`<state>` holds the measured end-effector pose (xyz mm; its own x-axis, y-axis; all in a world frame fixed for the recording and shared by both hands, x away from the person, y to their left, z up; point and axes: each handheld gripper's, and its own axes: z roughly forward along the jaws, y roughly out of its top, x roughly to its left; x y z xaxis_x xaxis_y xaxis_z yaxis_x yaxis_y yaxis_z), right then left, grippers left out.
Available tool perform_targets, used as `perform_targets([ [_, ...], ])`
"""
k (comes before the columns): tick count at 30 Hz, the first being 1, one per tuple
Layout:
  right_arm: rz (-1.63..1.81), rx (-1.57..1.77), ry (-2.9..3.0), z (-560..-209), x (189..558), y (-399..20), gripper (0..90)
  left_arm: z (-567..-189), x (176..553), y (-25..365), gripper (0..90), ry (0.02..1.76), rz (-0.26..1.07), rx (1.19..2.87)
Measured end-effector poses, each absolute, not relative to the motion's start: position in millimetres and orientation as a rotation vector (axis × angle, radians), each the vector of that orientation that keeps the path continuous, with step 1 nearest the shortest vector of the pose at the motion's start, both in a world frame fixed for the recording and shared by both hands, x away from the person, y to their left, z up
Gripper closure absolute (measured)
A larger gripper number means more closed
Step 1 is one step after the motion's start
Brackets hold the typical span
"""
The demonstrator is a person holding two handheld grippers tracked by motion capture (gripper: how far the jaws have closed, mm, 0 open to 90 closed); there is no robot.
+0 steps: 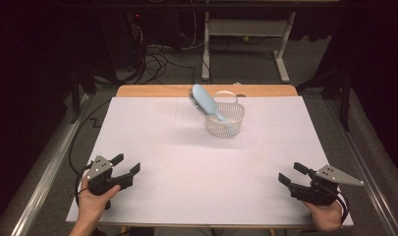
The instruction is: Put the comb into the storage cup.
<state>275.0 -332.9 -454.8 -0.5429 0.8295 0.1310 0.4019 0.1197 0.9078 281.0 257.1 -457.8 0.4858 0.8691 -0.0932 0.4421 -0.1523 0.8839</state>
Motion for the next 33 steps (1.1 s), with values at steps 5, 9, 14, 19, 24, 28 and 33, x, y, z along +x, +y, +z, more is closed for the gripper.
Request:
perform_targets([
  [5,1.407,1.190,1.994,-454.8,275.1,-333.1,23.7,-460.7,279.2,259.3,28.2,1.117,0.562,1.764],
  [9,1.408,1.192,1.992,-454.8,275.0,-333.4,23.7,-462.7,276.9,260.7,28.2,1.121,0.570,1.754],
  [14,1.414,1.191,1.991,-454.7,274.8,-333.5,23.7,-465.4,274.0,260.5,28.2,1.128,0.581,1.727],
  [19,1.417,1.190,1.990,-454.5,274.6,-333.5,23.7,-467.7,271.8,259.5,28.2,1.128,0.576,1.732],
  [24,1.418,1.190,1.990,-454.5,274.5,-333.6,23.7,-469.8,268.8,258.6,28.2,1.129,0.576,1.730],
  [28,1.420,1.189,1.990,-454.4,274.4,-333.6,23.6,-472.2,267.1,258.6,28.2,1.134,0.572,1.724],
  [33,1.422,1.188,1.991,-454.3,274.2,-333.5,23.6,-474.6,265.4,259.7,28.2,1.145,0.574,1.716],
])
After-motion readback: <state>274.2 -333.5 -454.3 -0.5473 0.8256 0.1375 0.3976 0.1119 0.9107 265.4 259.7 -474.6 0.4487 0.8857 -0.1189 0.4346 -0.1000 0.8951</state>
